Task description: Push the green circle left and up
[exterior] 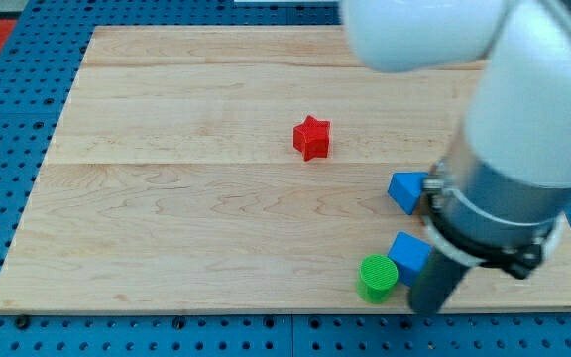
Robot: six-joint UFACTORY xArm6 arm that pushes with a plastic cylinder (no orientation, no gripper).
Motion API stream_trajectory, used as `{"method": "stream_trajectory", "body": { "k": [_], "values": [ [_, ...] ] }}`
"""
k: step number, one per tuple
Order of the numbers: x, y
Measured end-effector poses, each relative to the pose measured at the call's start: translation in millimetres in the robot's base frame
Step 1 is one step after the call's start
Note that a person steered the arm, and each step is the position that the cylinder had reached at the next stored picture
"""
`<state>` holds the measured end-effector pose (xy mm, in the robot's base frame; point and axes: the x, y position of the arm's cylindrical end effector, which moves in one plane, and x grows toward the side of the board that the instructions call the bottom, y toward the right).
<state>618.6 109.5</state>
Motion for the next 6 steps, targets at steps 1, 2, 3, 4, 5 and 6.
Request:
{"method": "stream_trajectory", "body": {
  "k": [1, 2, 3, 4, 5, 6],
  "values": [
    [0.0, -45.9],
    [-2.5, -53.7],
    [-2.5, -28.9],
    [-2.5, -8.7],
    [-2.5, -8.7],
    [-14.0, -16.4]
  ]
}}
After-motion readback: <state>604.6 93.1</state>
